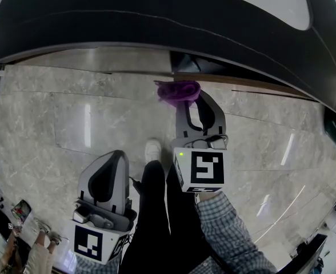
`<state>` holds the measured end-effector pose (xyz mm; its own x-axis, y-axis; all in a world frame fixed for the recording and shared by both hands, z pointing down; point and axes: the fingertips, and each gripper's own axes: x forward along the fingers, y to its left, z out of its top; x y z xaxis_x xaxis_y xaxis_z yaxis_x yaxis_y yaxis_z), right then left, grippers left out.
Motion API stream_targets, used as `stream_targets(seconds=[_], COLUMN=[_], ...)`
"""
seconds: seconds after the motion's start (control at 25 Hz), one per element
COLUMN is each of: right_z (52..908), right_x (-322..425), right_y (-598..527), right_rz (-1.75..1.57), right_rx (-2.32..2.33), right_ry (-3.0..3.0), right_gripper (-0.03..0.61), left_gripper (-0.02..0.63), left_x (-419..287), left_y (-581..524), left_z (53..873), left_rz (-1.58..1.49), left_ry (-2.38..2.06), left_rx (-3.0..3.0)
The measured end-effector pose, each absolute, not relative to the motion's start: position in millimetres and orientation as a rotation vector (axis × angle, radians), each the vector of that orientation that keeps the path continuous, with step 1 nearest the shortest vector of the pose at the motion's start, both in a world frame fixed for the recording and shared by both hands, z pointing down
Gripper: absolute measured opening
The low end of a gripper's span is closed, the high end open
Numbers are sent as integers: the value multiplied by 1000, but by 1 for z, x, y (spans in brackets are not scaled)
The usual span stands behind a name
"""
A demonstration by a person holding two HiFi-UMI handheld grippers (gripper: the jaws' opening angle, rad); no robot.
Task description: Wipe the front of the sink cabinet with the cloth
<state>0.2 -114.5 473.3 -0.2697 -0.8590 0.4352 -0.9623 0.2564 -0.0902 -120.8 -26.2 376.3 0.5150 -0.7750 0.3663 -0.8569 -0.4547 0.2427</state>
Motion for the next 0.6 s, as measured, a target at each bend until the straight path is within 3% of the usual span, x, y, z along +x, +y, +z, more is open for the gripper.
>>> stream_targets(seconds=[0.6], right_z=[489], right_x=[67], right_y=[-113], right_rz=[450], right_rx=[1788], right_ry=[-2124], right_gripper=[75], left_gripper=[11], left_x=[-94], left_y=[-25], left_z=[389], left_rz=[341], left_ry=[-1262], left_rx=[2368])
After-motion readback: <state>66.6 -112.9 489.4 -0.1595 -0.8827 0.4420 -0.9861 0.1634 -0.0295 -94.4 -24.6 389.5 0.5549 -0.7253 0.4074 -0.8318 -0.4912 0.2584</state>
